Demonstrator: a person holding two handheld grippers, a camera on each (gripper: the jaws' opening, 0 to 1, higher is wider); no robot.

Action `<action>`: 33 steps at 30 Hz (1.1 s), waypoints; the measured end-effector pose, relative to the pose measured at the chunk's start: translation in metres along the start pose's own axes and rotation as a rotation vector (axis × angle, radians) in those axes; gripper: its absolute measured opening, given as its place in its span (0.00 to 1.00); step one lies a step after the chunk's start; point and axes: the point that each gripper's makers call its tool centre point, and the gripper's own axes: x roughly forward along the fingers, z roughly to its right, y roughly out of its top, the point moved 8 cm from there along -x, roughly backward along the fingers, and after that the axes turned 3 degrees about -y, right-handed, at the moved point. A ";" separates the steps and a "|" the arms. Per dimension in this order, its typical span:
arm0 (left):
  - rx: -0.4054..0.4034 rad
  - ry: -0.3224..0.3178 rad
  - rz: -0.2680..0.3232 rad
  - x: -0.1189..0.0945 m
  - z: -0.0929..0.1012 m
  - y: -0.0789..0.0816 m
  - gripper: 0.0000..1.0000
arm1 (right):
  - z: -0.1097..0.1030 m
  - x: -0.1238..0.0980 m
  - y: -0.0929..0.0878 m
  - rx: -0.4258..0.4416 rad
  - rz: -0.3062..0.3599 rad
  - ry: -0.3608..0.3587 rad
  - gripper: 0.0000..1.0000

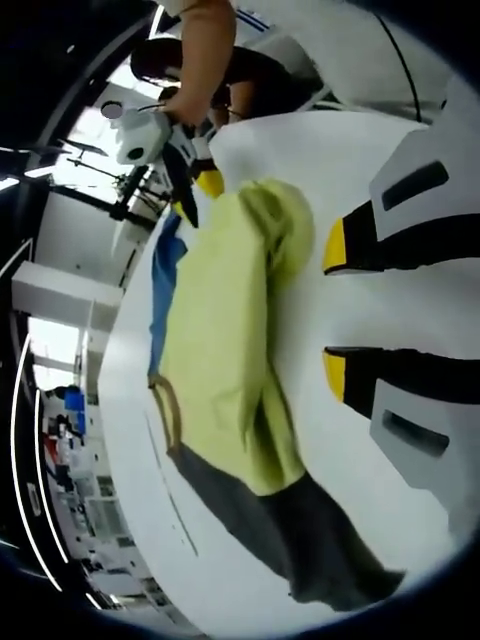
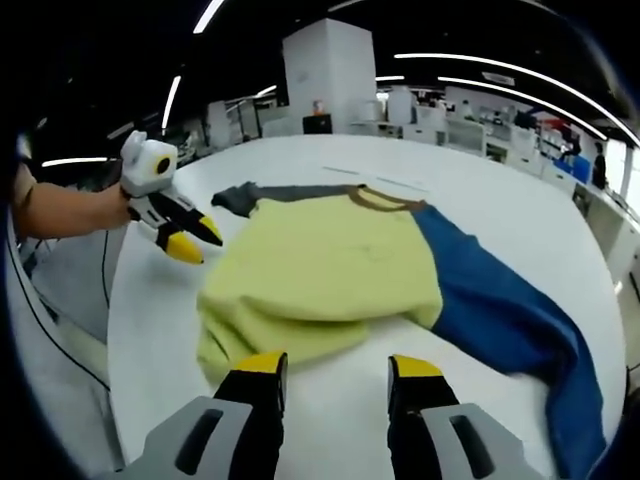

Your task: Fold the garment on the visible template until the final outline fits inside the template.

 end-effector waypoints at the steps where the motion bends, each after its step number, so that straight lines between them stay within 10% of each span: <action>1: 0.000 -0.001 0.000 0.000 0.000 0.000 0.25 | -0.001 0.001 0.000 0.000 -0.002 0.003 0.35; 33: 0.028 -0.070 -0.027 0.043 0.023 0.011 0.17 | -0.018 0.014 -0.004 0.001 -0.013 0.045 0.25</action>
